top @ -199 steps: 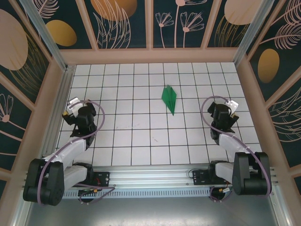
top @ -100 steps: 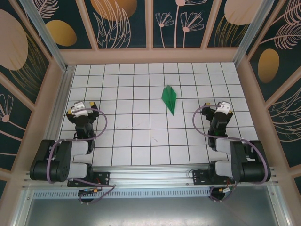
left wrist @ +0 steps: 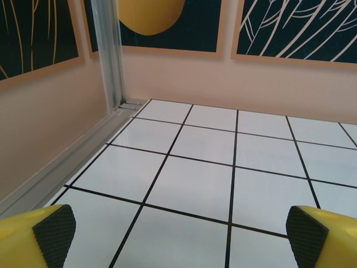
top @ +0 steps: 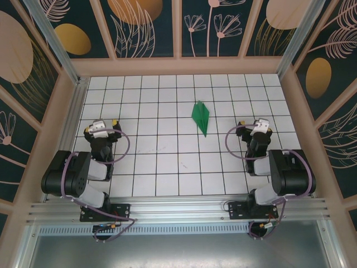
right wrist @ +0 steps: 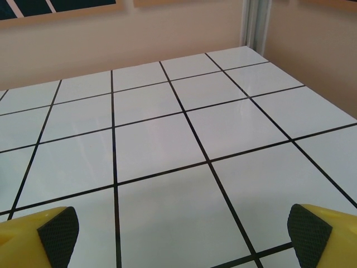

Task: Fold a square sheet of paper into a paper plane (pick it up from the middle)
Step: Reset both arms

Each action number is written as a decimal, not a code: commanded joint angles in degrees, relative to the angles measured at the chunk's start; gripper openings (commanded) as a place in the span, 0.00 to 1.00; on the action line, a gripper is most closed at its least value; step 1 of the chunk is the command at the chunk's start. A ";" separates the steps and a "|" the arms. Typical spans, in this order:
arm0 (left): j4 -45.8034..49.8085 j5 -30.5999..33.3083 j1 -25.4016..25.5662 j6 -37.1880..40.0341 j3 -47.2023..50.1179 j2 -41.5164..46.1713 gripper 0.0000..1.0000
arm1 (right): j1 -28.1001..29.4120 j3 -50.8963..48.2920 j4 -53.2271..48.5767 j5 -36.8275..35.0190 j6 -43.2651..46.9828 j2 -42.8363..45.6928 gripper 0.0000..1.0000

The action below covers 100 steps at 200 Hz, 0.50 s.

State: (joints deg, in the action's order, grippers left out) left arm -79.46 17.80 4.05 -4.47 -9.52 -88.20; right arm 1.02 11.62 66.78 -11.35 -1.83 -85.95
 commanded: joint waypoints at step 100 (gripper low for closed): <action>-3.87 0.84 -0.37 0.59 -0.34 -0.49 0.98 | -0.99 0.39 7.31 2.04 -0.46 -2.36 0.99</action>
State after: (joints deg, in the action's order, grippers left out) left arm -79.92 18.65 4.05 -4.49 -10.07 -88.36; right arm 0.40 11.62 70.81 -10.37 -1.85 -87.83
